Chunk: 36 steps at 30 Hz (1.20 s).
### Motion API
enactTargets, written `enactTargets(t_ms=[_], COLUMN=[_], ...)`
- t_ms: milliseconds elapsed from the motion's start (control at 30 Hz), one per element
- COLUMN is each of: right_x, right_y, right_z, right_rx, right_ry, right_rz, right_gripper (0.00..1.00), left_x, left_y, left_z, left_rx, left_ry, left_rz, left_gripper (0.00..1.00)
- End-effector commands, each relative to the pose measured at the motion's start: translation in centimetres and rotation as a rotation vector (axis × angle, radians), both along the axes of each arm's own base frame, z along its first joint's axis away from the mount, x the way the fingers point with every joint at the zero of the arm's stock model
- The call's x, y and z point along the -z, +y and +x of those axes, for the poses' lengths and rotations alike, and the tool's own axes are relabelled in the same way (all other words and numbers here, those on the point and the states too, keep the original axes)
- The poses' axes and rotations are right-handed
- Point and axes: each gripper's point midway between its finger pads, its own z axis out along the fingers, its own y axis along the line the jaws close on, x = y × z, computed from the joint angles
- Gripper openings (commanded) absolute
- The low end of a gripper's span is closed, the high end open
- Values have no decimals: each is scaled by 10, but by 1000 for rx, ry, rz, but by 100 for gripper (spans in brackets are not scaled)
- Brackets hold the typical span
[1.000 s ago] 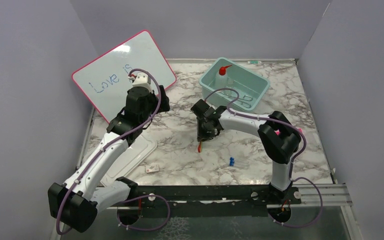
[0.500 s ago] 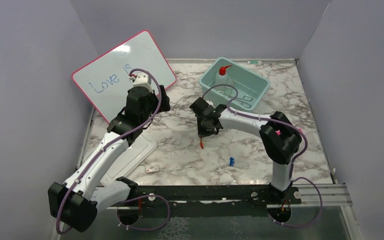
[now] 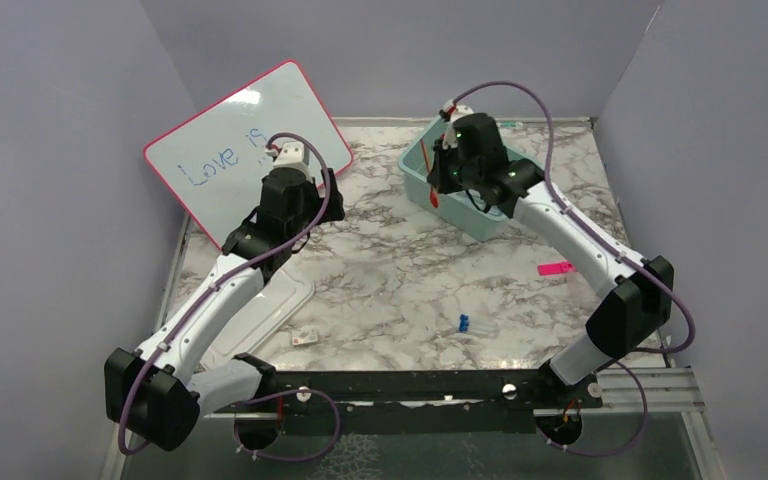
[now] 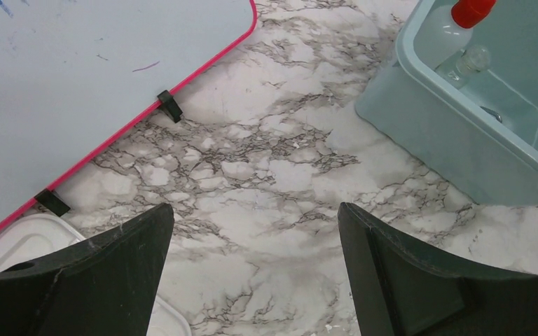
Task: Organize the chemistry lab equipment
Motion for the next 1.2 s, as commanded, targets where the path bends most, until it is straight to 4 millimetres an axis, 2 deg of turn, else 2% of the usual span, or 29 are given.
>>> enactTargets(t_ms=[0, 133, 200, 367, 567, 733, 900, 1033, 1167], right_x=[-40, -44, -40, -11, 41, 71, 104, 106, 85], right_y=[-37, -72, -82, -104, -104, -96, -101, -101, -98], right_z=[28, 49, 55, 68, 70, 73, 77, 79, 85], right_rx=[-106, -169, -198, -243, -334, -385, -377, -354, -323], right_ry=[-121, -153, -152, -98, 2, 76, 147, 165, 134], right_rz=[-4, -32, -50, -86, -153, -140, -181, -168, -139], right_gripper=[7, 7, 8, 9, 10, 12, 18, 33, 42], left_x=[-24, -26, -26, -25, -20, -17, -13, -12, -13], left_y=[-17, -27, -31, -36, -39, -41, -43, -45, -46], left_z=[6, 8, 10, 13, 16, 19, 23, 27, 30], left_rx=[58, 104, 118, 134, 134, 134, 135, 132, 139], left_ry=[-50, -53, -53, -44, -28, -13, 1, 3, 4], left_rz=[-55, -80, -88, -95, -91, -93, -92, -88, -78], left_gripper=[90, 90, 90, 90, 90, 90, 90, 90, 90])
